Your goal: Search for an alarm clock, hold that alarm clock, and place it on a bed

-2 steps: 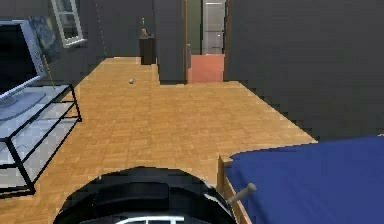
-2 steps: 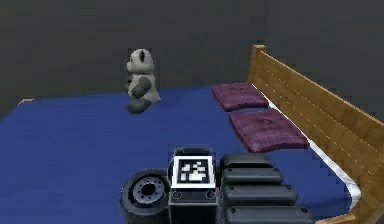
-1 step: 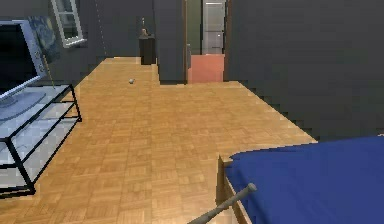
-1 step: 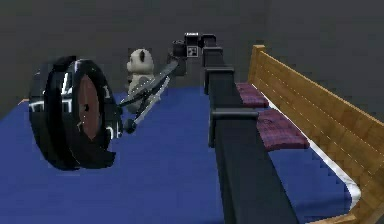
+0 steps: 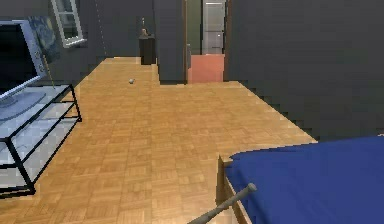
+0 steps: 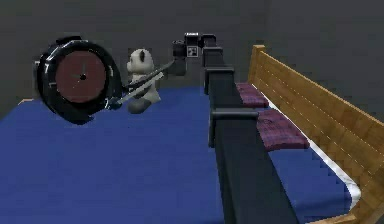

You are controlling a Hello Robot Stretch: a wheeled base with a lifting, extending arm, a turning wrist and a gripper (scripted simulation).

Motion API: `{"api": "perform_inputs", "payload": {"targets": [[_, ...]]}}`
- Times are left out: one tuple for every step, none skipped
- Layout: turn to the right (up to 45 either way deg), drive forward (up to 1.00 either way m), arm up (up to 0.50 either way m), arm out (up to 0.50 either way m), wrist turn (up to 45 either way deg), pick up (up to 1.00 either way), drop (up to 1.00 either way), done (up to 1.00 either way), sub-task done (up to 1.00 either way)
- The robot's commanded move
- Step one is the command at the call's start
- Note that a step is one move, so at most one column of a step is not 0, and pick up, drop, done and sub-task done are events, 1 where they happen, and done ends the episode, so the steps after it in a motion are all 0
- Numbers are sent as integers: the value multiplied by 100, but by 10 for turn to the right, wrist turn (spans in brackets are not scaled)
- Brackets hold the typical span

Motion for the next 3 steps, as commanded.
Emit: {"api": "perform_inputs", "payload": {"targets": [[0,0,-26,0,0,0,0,0,0],[0,0,-32,0,0,0,0,0,0],[0,0,0,0,0,0,100,0,0]]}}
